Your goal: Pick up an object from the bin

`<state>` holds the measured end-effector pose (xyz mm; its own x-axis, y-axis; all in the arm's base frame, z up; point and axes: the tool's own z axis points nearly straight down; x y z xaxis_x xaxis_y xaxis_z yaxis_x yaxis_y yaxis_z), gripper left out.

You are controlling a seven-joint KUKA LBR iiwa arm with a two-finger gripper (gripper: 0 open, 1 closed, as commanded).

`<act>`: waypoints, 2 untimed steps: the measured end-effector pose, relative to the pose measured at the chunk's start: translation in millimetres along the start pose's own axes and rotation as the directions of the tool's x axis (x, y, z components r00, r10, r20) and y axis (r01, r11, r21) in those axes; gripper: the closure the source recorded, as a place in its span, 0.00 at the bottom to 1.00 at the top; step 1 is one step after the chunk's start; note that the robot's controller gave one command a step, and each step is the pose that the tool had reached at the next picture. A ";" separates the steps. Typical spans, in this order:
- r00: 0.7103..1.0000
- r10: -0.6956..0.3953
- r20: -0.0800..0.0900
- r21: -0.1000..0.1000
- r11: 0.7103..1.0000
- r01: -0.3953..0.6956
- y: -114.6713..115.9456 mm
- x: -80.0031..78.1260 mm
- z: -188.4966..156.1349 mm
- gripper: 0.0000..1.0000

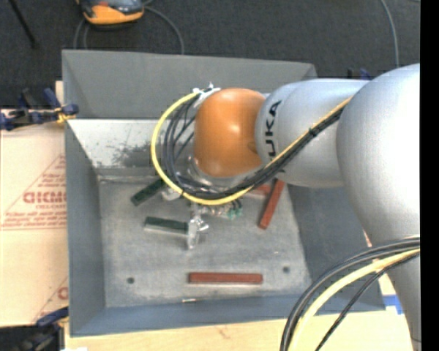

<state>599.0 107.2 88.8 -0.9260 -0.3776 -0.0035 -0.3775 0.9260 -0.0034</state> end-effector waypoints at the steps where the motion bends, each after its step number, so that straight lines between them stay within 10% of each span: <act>1: 1.000 0.009 0.002 -0.001 1.000 -0.009 5.0 -2.5 0.6 0.00; 2: 0.977 -0.215 0.010 -0.001 0.977 0.215 7.6 13.3 12.2 1.00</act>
Offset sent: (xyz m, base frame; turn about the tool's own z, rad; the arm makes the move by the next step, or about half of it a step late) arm -0.0197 0.0008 -0.0188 -0.2205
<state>583.8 109.2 76.5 -0.8230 -0.5680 -0.0124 -0.5680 0.8230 -0.0027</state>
